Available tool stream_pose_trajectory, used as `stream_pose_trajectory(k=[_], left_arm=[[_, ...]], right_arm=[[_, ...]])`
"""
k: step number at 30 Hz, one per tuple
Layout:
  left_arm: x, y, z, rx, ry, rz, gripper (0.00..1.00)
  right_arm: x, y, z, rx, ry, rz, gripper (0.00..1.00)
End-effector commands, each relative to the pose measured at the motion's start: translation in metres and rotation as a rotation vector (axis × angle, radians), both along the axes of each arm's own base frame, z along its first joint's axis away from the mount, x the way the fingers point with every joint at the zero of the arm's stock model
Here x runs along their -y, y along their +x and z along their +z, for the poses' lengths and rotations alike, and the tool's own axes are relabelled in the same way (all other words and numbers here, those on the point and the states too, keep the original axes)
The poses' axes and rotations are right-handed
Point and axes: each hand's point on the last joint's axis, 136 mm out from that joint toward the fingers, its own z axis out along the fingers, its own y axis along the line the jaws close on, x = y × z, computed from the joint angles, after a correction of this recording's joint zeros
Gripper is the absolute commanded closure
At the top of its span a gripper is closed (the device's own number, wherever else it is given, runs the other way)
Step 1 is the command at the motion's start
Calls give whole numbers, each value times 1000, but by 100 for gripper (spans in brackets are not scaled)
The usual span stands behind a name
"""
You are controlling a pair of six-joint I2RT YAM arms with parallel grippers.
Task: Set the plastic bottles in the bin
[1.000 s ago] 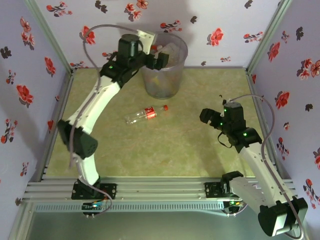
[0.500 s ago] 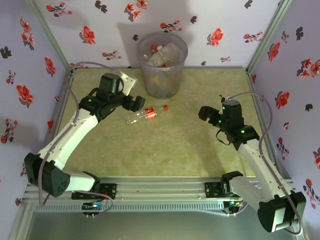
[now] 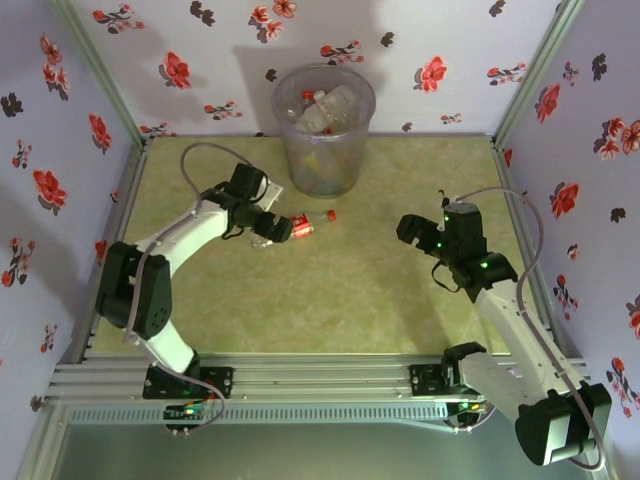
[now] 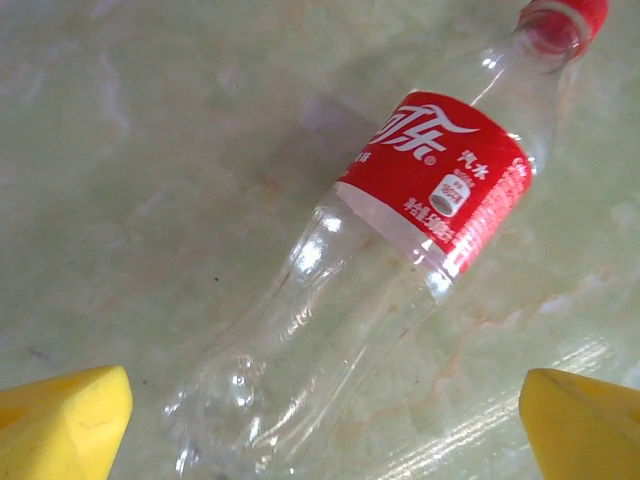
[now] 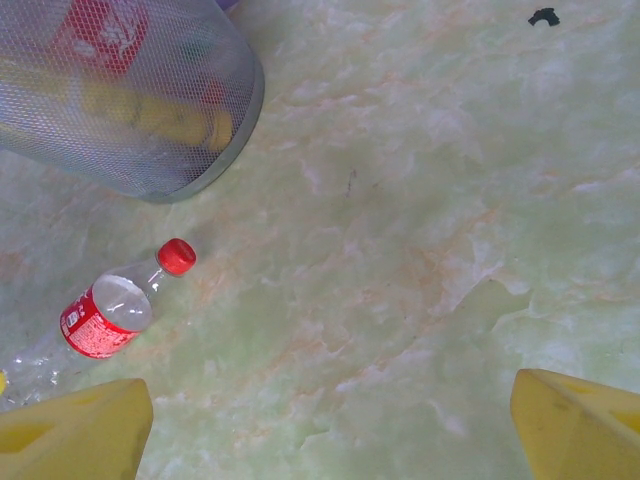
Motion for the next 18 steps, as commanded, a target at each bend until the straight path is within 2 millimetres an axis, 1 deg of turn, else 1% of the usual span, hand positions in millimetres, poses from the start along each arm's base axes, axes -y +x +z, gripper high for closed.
stream_pose_trajectory(k=[1,3,5,9,10,12,18], left_arm=[[5,8,-11,0,7,-25,0],[2,6,-25,-33,40,-18,2],[-1,8,-36,-59,73,4,7],[0,7,-50,-104,96,18,15],[0,7,-52,-109,99,19,16],[0,6,-56,-123,108,23,21],[2,-2,-60,-141,130,18,34]], right_arm=[[4,-3,-2,4,-6,-19,7],[4,-3,-4,0,-13,-20,7],[5,-3,-5,-1,-20,-18,7],[4,-1,-7,-4,-17,-19,7],[4,-2,-8,-5,-16,-18,7],[4,-2,-8,-4,-16,-20,7],[7,-2,-9,-3,-29,-25,7]])
